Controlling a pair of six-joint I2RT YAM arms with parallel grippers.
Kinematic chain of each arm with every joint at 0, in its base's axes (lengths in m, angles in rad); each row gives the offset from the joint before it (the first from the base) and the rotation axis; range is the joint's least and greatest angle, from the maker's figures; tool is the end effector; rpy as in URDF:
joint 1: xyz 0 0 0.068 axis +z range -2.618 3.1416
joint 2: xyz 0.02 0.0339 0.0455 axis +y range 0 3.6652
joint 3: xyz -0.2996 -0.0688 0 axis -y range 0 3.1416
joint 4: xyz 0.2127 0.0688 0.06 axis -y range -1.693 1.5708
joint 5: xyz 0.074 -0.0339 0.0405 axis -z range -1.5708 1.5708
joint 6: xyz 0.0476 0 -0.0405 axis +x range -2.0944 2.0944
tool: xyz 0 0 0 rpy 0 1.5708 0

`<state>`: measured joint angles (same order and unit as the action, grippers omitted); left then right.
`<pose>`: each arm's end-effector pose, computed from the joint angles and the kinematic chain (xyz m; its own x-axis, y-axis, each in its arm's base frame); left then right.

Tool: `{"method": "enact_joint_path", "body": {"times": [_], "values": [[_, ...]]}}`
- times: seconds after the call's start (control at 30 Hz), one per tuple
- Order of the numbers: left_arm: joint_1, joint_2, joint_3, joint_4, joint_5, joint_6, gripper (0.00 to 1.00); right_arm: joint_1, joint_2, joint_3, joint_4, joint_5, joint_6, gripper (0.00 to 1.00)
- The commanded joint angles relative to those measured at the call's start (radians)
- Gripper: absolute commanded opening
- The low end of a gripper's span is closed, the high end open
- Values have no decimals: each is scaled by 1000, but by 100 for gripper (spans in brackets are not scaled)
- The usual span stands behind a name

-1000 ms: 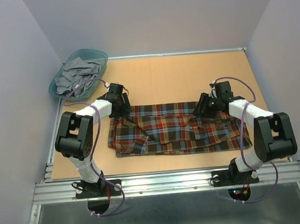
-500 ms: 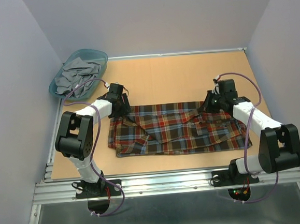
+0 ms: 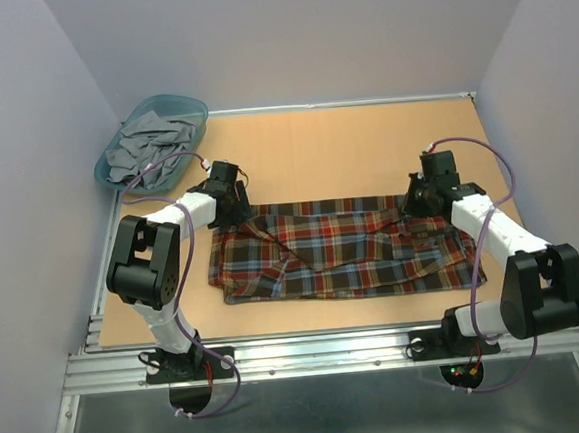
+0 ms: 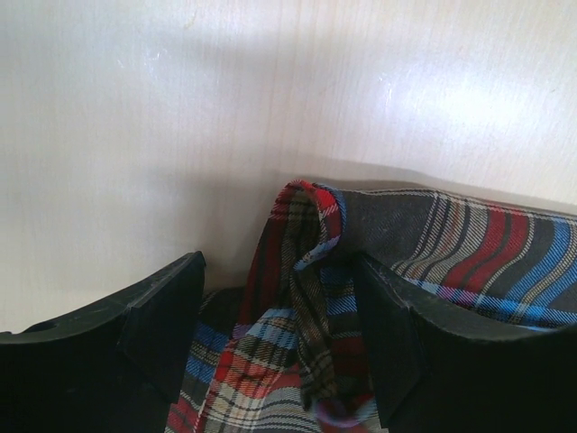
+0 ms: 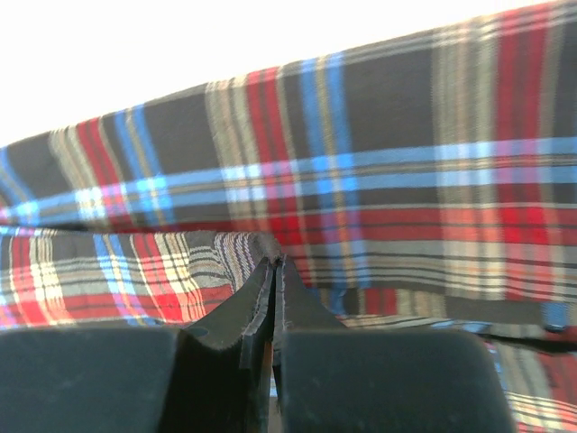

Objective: Fold and stack the long sleeve shirts
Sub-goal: Fold the shirt

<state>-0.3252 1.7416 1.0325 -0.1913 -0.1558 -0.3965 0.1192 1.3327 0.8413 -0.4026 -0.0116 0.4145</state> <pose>0.3308 -0.1037 0.2209 -0.7715 -0.1425 -0.6200 -0.0799 0.9886 -0.1278 0.2396 0.0292 0.2624 -0.7593 0.3146 -0.5696 0.1963 0.9453 0.2605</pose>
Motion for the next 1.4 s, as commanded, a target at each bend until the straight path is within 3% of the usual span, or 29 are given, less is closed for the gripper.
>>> {"method": "enact_joint_path", "body": {"times": [0.0, 0.37, 0.67, 0.8, 1.07, 1.37], "values": [[3, -31, 24, -7, -28, 24, 77, -3, 0, 91, -22, 136, -22, 1], [3, -89, 17, 20, -19, 21, 80, -1, 77, 153, -35, 141, -66, 3], [3, -356, 26, -11, -60, -83, 81, -3, 86, 163, -33, 75, -72, 4], [0, -410, -37, -45, 60, -160, 76, -1, 77, 171, -33, 52, -62, 5], [-67, -367, -186, -10, 254, -176, 70, -1, 63, 185, -33, 32, -54, 5], [-87, -295, -207, 59, 283, -186, 66, 0, 77, 185, -33, 19, -40, 6]]}}
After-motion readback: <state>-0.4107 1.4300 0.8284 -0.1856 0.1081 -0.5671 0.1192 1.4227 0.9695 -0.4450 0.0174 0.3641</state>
